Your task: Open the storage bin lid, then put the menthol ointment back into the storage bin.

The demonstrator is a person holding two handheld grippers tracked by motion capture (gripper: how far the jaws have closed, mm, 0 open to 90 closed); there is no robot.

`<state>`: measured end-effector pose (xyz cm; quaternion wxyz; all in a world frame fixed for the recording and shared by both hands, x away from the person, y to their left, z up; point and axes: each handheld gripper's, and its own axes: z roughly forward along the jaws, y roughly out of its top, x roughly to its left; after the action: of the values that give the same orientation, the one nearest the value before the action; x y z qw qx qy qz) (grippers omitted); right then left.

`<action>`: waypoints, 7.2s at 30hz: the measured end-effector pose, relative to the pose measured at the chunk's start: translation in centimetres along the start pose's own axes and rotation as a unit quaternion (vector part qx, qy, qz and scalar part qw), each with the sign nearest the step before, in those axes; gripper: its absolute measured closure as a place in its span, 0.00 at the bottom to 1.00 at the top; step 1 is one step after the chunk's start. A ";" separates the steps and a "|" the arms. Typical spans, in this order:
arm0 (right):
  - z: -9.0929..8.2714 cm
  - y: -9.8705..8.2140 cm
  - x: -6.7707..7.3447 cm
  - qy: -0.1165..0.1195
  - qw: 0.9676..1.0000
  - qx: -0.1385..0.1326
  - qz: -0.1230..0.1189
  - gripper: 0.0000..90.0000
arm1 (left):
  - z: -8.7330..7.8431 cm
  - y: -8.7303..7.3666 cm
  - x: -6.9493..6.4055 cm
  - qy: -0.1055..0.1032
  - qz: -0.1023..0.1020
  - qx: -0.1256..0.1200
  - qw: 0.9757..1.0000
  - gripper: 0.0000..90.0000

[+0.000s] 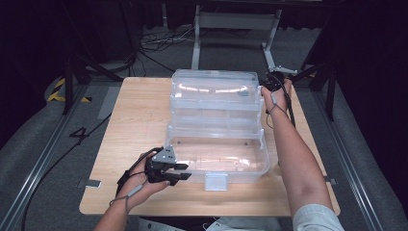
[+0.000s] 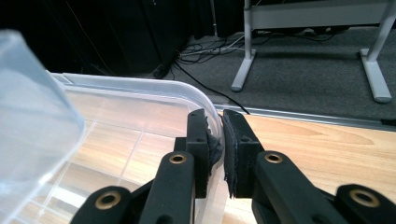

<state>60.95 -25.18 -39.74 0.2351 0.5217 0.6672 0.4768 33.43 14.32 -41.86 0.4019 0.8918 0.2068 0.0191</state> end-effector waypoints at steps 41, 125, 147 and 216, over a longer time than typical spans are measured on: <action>-11.1 -2.4 0.6 0.046 0.988 -0.125 -0.074 0.53 | -4.0 3.4 1.2 0.029 -0.023 -0.055 0.998 0.55; -23.5 -5.0 -0.2 0.070 0.966 0.169 -0.182 0.49 | -8.7 1.0 8.8 0.155 -0.128 -0.023 0.979 0.41; -21.7 -7.0 0.0 0.090 0.934 0.284 -0.196 0.49 | -8.6 0.8 8.9 0.155 -0.130 -0.015 0.979 0.41; -18.4 -8.9 -0.4 0.107 0.869 0.416 -0.248 0.56 | -8.8 0.3 9.1 0.152 -0.133 -0.008 0.979 0.40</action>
<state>41.99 -32.78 -39.67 0.0346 0.3344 0.9322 0.1342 40.10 23.89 -36.90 0.3718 0.8396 0.3825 0.1024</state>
